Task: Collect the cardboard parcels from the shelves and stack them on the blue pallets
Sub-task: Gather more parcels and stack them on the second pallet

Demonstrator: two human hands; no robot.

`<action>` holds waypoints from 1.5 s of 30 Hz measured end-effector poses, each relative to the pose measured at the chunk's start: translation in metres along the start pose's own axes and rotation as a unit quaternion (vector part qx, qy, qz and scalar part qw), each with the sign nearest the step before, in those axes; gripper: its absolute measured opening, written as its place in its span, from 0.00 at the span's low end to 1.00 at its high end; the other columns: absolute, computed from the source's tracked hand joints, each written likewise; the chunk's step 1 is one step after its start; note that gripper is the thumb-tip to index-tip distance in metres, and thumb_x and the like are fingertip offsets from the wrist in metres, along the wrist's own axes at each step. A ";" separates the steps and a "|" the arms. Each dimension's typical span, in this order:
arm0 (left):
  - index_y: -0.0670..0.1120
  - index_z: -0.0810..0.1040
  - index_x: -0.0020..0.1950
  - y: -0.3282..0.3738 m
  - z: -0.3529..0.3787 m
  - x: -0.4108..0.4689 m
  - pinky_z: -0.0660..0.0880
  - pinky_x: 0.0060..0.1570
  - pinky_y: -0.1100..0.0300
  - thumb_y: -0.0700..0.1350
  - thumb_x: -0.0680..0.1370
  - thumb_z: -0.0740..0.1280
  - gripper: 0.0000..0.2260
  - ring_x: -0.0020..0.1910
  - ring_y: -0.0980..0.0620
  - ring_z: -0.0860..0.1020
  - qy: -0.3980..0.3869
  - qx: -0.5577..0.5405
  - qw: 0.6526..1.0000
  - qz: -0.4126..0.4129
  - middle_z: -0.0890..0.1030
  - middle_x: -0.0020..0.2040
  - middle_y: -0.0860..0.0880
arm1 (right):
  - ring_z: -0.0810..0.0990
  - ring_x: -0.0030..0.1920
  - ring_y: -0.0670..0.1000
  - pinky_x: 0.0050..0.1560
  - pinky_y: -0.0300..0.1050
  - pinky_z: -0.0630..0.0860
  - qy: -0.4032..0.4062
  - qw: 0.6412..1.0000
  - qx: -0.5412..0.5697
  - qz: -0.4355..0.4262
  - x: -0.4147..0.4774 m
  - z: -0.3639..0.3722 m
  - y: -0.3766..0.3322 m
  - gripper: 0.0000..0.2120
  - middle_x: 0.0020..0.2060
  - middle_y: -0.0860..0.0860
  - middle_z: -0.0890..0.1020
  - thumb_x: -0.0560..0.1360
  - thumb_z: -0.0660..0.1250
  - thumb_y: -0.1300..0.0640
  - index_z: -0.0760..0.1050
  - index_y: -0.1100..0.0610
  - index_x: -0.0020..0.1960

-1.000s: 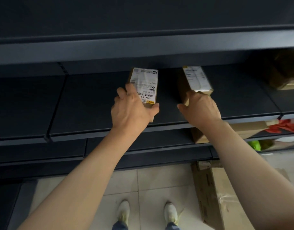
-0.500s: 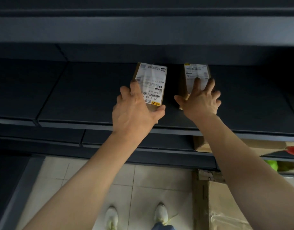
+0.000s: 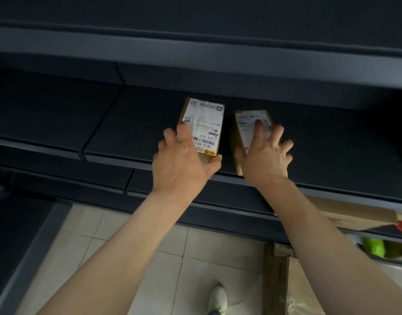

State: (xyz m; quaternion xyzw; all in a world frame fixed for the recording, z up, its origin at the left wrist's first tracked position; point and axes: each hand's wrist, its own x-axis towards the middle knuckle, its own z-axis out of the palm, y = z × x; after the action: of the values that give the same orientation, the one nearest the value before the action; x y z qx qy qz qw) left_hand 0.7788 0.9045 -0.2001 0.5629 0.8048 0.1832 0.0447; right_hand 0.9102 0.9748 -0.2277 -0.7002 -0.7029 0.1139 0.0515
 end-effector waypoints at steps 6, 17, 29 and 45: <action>0.41 0.61 0.67 -0.061 -0.055 -0.035 0.70 0.38 0.54 0.64 0.67 0.69 0.39 0.51 0.43 0.74 0.049 0.037 0.997 -0.043 0.70 0.56 0.42 | 0.61 0.64 0.63 0.59 0.56 0.68 -0.019 0.998 0.002 -0.063 -0.074 -0.013 -0.071 0.33 0.69 0.56 0.53 0.76 0.63 0.44 0.49 0.49 0.74; 0.42 0.60 0.67 -0.224 -0.204 -0.125 0.67 0.40 0.54 0.63 0.68 0.68 0.38 0.52 0.43 0.71 0.174 0.060 0.972 -0.147 0.69 0.56 0.42 | 0.62 0.62 0.62 0.59 0.55 0.67 0.044 0.964 0.063 -0.256 -0.225 -0.037 -0.256 0.34 0.70 0.56 0.53 0.75 0.64 0.45 0.51 0.50 0.75; 0.43 0.58 0.68 -0.359 -0.341 -0.177 0.68 0.47 0.53 0.61 0.68 0.68 0.38 0.56 0.43 0.68 0.326 0.114 0.897 -0.275 0.67 0.59 0.42 | 0.60 0.63 0.61 0.60 0.54 0.66 0.063 0.861 0.203 -0.462 -0.309 -0.072 -0.441 0.32 0.71 0.53 0.52 0.76 0.63 0.45 0.52 0.50 0.74; 0.42 0.55 0.71 -0.458 -0.437 -0.109 0.67 0.56 0.50 0.58 0.66 0.71 0.42 0.60 0.44 0.66 0.403 0.233 0.801 -0.376 0.66 0.63 0.43 | 0.60 0.65 0.62 0.63 0.58 0.67 0.017 0.756 0.277 -0.593 -0.279 -0.093 -0.649 0.31 0.71 0.54 0.54 0.76 0.63 0.45 0.53 0.51 0.74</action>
State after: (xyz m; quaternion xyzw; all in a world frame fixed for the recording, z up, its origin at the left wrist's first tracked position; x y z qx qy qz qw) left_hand 0.2891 0.5602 0.0330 0.0845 0.9171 0.1697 -0.3507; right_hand 0.3048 0.7089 0.0378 -0.1005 -0.9141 0.2386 0.3120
